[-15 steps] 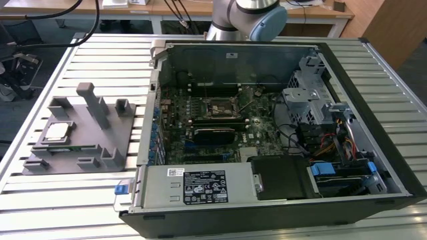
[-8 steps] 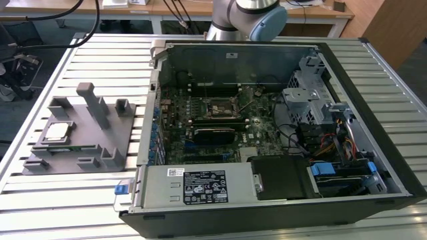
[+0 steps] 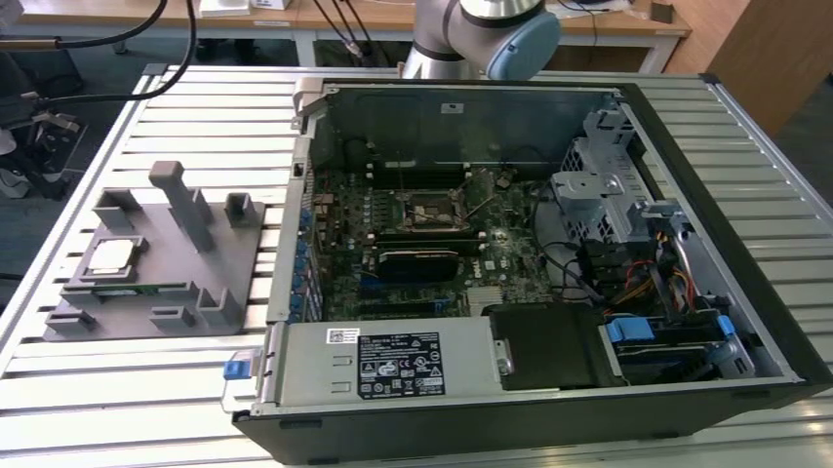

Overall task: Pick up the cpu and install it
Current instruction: 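Pick up the cpu and move it towards the insertion slot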

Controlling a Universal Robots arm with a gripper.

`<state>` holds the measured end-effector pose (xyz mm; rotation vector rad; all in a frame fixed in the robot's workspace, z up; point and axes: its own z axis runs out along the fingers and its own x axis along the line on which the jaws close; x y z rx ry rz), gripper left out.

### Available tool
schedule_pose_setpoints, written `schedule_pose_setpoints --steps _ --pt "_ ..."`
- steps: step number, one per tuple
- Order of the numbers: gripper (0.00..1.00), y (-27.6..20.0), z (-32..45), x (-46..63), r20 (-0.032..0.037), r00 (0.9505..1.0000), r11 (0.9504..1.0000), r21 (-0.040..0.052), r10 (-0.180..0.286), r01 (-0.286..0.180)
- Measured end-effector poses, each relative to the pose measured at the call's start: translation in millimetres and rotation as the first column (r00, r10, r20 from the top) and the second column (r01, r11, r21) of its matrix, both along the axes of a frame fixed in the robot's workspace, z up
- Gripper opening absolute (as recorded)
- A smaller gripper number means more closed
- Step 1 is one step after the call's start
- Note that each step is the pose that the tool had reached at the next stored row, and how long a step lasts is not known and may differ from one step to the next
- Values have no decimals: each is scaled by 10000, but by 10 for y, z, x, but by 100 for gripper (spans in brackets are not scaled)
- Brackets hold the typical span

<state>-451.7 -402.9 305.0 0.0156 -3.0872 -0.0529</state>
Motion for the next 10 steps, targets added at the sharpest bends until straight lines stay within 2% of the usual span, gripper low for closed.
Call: schedule_pose_setpoints --steps 10 --pt "11 -2 -76 1 -1 10000 10000 -4 2 -2"
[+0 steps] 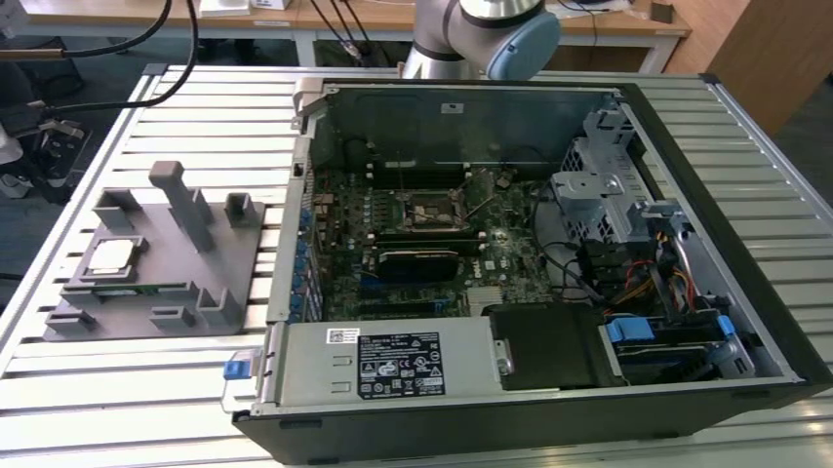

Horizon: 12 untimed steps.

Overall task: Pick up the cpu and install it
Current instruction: 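Pick up the cpu and move it towards the insertion slot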

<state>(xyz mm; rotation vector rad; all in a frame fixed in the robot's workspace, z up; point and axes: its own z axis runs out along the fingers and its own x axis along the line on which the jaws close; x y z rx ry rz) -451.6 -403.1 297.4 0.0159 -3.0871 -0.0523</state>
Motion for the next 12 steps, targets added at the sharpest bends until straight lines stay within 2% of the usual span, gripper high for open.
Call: schedule_pose_setpoints --steps 6,9,11,12 --pt "11 -2 -47 -2 2 10000 10000 -2 0 0" --pt "11 -15 -80 -10 30 10000 10000 -1 24 -24" --pt "23 -20 -106 -15 55 10000 10000 1 33 -33" --pt "23 -22 -119 -17 58 10000 10000 0 40 -40"
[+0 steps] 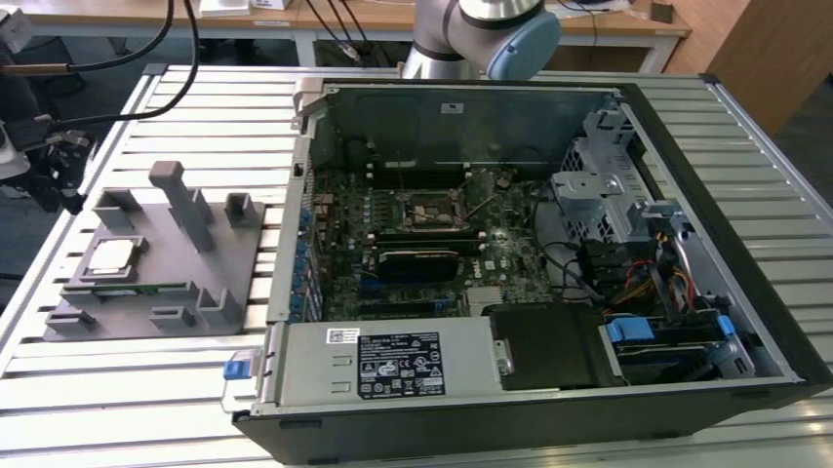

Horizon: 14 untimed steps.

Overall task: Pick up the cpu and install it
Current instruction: 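Pick up the cpu and move it towards the insertion slot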

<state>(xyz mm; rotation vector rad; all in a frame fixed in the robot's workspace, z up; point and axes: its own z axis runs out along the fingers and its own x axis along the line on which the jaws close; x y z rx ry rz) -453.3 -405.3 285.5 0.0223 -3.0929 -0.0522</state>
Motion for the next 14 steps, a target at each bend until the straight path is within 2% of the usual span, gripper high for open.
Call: schedule_pose_setpoints --steps 1,3,4,6,7,8,11,12,14 --pt "23 -1 -14 -1 3 10000 10000 -1 14 -14" --pt "35 -1 -48 -4 9 10000 10000 0 43 -43" --pt "35 -4 -66 -5 10 10000 10000 0 52 -52" --pt "47 -6 -102 -10 13 10000 10000 -1 34 -34" --pt "47 -7 -120 -11 13 10000 10000 -1 -16 16" --pt "58 -7 -139 -11 14 10000 10000 -1 -80 80" --pt "58 -7 -184 -11 15 9999 9999 18 -160 160" --pt "65 -7 -197 -12 15 9999 9999 35 -166 165" --pt "65 -7 -221 -12 15 9999 9998 64 -172 171"
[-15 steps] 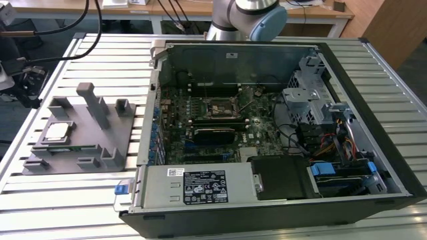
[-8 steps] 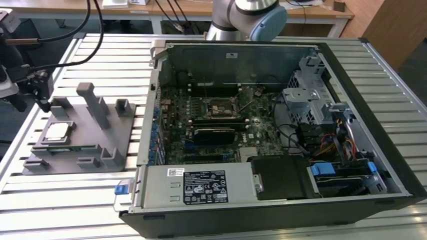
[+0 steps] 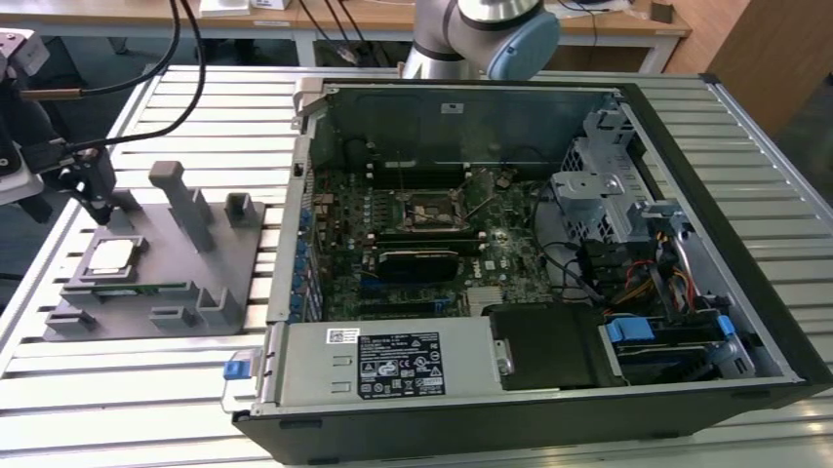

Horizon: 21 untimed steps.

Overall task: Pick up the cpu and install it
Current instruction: 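Pick up the cpu and move it towards the insertion slot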

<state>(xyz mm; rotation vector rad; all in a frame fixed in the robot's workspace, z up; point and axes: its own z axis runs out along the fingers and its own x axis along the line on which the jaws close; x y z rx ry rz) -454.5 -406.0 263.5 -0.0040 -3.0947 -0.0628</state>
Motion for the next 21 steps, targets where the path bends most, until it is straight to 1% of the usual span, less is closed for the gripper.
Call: schedule_pose_setpoints --steps 16,21 --pt "65 0 -282 0 0 10000 10000 9 -19 19" --pt "65 0 -292 0 -3 10000 10000 8 -25 25"
